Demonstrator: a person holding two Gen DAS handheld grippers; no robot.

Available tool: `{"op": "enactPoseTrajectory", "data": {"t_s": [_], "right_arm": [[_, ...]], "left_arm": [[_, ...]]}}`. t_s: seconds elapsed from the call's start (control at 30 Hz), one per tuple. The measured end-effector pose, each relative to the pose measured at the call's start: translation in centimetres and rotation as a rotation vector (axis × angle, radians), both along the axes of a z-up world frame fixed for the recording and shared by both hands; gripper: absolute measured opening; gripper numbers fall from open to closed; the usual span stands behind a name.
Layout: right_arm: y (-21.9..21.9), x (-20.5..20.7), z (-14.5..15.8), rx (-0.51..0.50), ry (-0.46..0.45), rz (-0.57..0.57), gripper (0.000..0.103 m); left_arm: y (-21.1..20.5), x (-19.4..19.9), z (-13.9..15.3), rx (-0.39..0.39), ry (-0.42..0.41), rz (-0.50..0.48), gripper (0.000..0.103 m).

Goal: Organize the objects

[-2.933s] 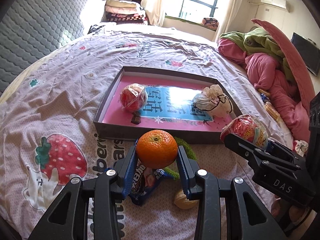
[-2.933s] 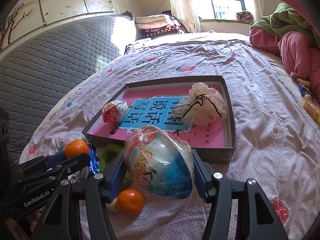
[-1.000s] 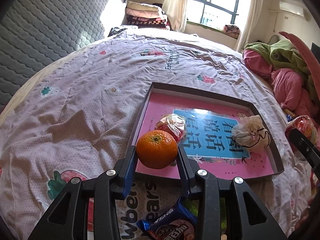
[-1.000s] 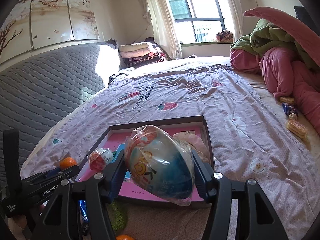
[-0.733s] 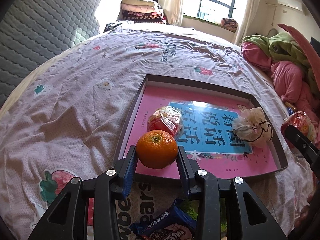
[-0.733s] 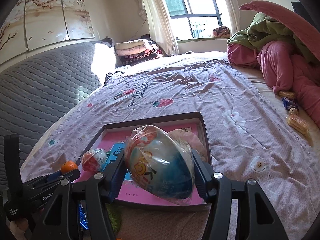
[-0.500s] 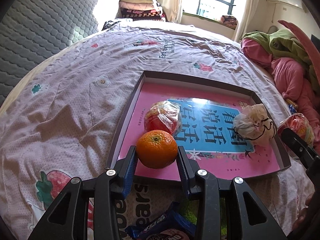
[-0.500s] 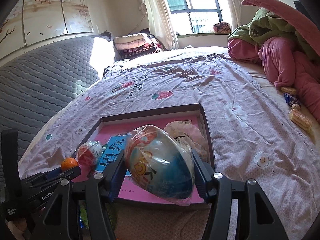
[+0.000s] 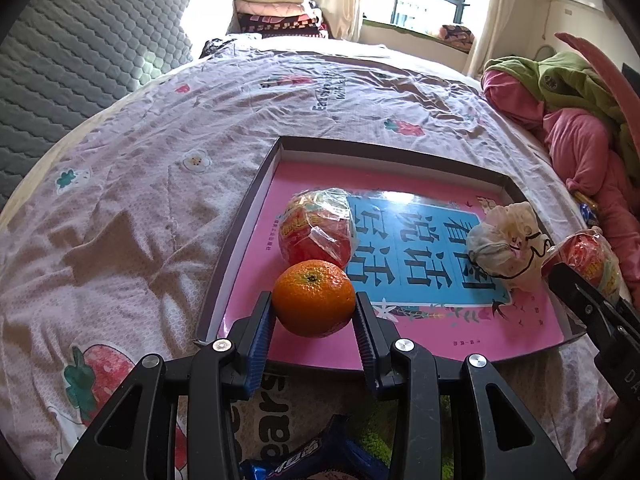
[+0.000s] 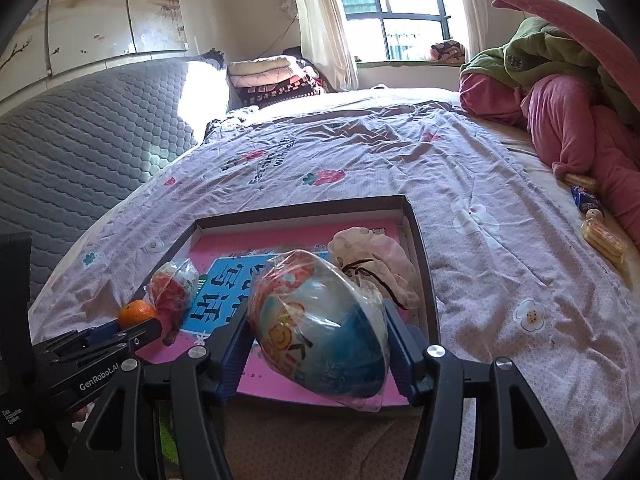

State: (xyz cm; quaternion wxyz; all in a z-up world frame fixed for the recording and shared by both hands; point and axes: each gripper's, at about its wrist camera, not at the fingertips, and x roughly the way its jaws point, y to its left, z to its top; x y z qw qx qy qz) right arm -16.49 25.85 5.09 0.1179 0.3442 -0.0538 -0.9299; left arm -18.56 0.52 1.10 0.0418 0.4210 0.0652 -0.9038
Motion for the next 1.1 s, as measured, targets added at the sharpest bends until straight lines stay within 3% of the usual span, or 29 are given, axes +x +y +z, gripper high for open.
{"op": "enactPoseTrajectory", "data": {"t_s": [1.1], "right_arm": [[-0.5,-1.8,-1.6,0.095,-0.040,-0.011,0.060]], "left_arm": [[-0.9,-2.4,-1.5,0.008,-0.045,0.020,0.040]]}}
